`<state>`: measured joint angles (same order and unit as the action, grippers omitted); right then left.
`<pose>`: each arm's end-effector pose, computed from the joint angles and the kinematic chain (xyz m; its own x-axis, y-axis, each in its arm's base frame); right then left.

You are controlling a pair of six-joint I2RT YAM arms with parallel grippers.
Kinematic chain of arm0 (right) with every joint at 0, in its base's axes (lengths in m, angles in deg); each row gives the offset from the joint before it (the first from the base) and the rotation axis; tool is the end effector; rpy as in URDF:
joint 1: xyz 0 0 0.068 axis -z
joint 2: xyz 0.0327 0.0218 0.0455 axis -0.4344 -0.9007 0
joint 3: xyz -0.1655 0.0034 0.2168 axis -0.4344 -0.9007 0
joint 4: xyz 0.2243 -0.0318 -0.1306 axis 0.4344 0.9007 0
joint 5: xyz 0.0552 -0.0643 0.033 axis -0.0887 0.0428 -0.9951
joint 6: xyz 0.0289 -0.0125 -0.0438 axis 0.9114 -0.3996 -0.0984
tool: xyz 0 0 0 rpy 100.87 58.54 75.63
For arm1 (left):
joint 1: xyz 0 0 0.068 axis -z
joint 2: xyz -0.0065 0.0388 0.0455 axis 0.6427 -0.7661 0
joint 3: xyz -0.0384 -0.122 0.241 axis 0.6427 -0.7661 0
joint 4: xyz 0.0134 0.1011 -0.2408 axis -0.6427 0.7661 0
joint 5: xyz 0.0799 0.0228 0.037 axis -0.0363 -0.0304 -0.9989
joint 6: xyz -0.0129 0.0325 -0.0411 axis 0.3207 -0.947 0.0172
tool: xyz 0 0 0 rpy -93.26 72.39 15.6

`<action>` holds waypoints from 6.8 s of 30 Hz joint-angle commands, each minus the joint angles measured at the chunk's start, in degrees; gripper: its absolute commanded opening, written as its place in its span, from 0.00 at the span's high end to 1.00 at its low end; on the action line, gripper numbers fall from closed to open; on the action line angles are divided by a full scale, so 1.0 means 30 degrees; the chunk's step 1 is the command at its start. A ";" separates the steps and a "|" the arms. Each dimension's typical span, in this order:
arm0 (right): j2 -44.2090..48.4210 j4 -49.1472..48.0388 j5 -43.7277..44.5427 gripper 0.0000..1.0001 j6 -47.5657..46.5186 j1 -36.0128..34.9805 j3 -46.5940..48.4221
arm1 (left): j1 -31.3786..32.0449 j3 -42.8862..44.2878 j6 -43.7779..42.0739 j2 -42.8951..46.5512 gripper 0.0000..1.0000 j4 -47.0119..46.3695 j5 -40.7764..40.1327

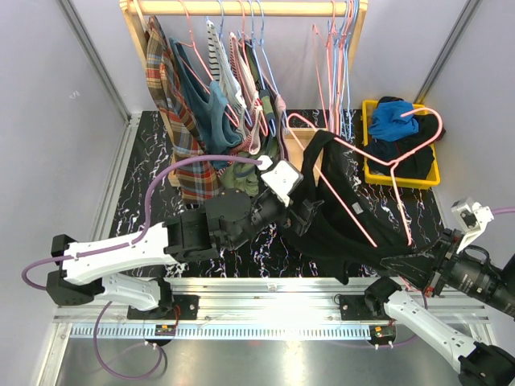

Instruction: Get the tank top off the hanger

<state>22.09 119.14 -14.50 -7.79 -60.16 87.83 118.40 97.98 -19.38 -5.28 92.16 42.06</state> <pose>-0.0446 -0.0184 0.4774 -0.4955 0.1147 -0.8610 -0.6251 0.6412 0.4451 0.0715 -0.2687 0.4459 -0.0177 0.0293 -0.9994 0.7855 0.6189 0.0043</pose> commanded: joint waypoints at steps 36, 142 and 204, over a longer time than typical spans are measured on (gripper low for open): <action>0.0787 0.3998 -0.4941 1.00 -0.1838 0.0221 -0.1618 | -1.1369 0.6611 -0.1860 0.0111 1.00 0.7547 0.1021; -0.0065 -1.2589 0.4165 1.00 0.4109 0.0192 -1.5185 | -0.2523 1.0537 0.4443 -0.4460 1.00 0.9454 -1.1133; -0.7197 -1.1477 1.3774 1.00 0.9620 0.3139 -1.7030 | -0.1088 -0.2797 1.0801 1.3033 1.00 1.2909 -0.6709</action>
<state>-11.00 80.15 20.01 18.22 -55.98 35.26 115.06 88.93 13.89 34.91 134.41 20.32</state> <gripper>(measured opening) 0.053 0.074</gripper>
